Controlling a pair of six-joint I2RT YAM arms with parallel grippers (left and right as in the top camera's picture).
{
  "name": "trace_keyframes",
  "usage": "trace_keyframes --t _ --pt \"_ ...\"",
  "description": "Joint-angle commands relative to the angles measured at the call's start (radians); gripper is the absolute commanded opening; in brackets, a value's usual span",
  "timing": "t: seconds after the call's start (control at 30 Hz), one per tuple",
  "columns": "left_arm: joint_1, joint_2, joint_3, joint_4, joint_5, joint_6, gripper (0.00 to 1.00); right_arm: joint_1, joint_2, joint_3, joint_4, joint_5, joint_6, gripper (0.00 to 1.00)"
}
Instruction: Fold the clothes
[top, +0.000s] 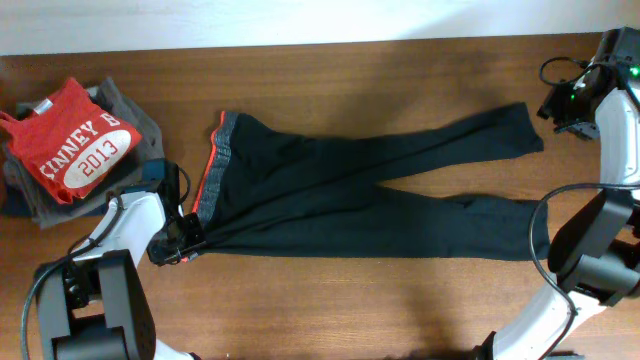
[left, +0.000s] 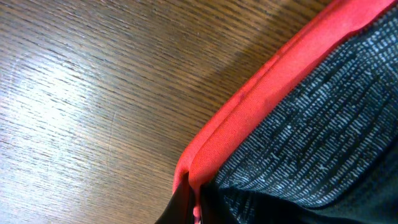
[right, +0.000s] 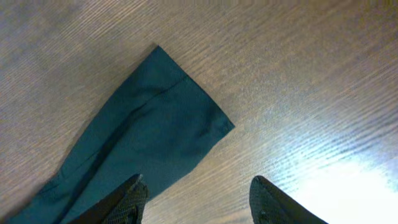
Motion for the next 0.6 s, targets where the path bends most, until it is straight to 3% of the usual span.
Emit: trace_keyframes --t 0.0,0.57 --pt "0.009 0.031 -0.024 0.022 0.003 -0.014 0.04 0.006 0.075 -0.004 0.016 0.009 -0.019 0.58" --pt "0.009 0.031 -0.024 0.041 0.038 -0.014 0.04 0.006 0.275 -0.004 0.155 -0.002 -0.026 0.53"
